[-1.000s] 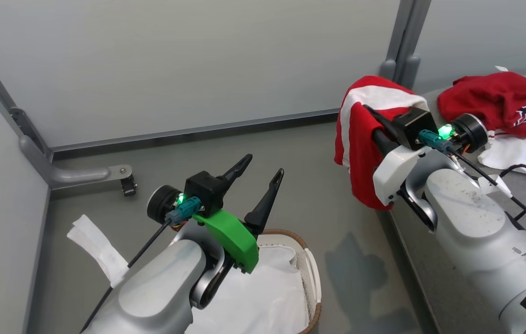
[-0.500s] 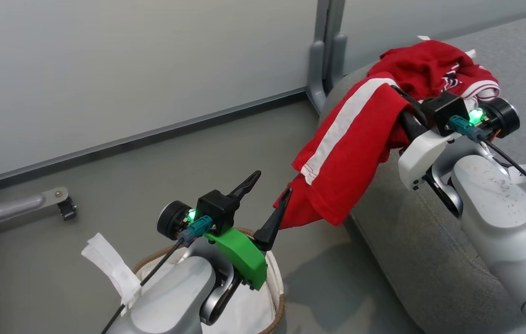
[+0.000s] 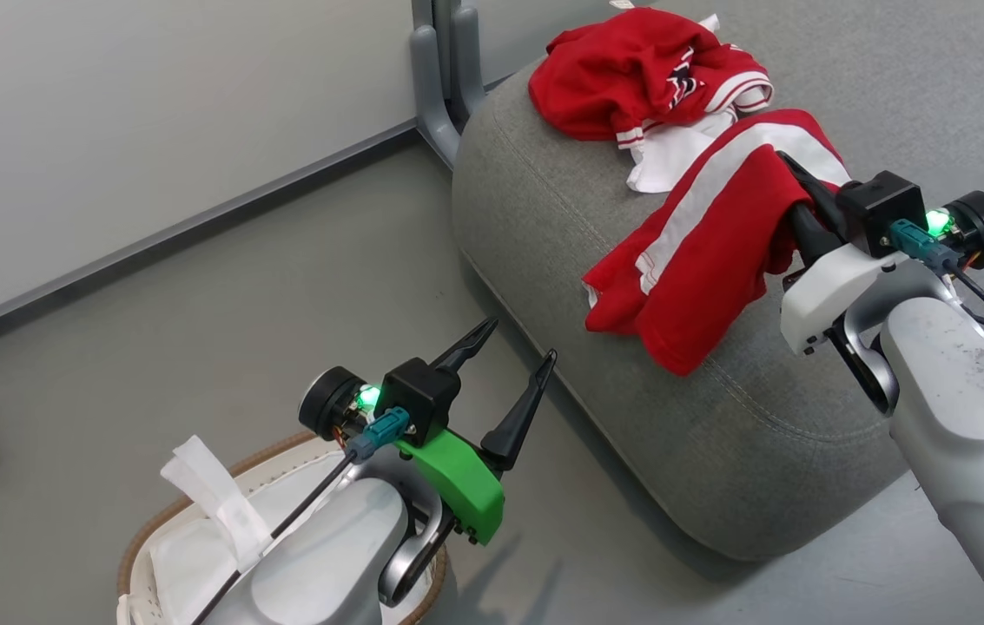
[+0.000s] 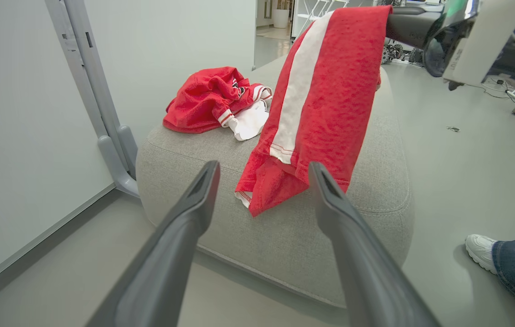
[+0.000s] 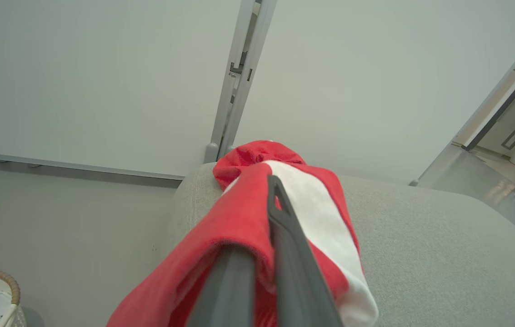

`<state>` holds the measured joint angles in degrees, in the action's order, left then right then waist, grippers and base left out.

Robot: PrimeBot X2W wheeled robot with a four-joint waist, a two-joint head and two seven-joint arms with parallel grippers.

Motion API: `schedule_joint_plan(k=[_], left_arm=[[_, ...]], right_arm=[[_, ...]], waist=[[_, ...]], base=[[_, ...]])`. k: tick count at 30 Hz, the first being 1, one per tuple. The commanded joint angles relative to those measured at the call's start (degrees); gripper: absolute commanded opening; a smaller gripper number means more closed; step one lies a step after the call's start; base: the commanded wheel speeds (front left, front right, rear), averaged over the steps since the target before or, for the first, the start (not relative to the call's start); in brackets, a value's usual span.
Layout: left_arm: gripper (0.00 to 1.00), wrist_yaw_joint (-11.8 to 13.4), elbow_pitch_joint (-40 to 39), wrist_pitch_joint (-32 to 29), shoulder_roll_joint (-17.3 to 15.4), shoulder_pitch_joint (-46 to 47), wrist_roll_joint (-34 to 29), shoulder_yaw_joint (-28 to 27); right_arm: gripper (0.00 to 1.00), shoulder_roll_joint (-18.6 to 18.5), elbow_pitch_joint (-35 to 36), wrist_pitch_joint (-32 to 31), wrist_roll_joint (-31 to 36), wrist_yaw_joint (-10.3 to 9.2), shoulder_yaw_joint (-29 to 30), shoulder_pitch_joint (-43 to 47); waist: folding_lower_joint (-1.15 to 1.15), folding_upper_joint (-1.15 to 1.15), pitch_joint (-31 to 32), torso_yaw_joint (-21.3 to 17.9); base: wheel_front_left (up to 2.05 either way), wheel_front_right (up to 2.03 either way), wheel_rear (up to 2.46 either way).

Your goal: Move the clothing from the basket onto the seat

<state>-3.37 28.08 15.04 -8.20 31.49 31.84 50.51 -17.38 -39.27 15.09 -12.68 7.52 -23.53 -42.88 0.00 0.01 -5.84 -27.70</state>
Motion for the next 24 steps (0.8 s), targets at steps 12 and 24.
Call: schedule_joint_plan(k=[12,24], left_arm=[[1.00,-0.55,-1.04,0.20,-0.99,2.63,-2.93,0.09],[1.00,0.13,-5.69,-1.26,-1.90,6.63,-6.42,2.36]], right_arm=[[0.00,-0.81,-2.10,-0.28,1.35,-0.07,5.40,-4.99],[0.00,-12.96,-7.48,-5.59,9.71,-0.07,18.95,-28.57]], waist=[[0.00,-0.01,-8.65,3.48],[0.00,-0.01,-21.09,14.67]], base=[[0.00,0.00,0.00],[0.00,0.00,0.00]])
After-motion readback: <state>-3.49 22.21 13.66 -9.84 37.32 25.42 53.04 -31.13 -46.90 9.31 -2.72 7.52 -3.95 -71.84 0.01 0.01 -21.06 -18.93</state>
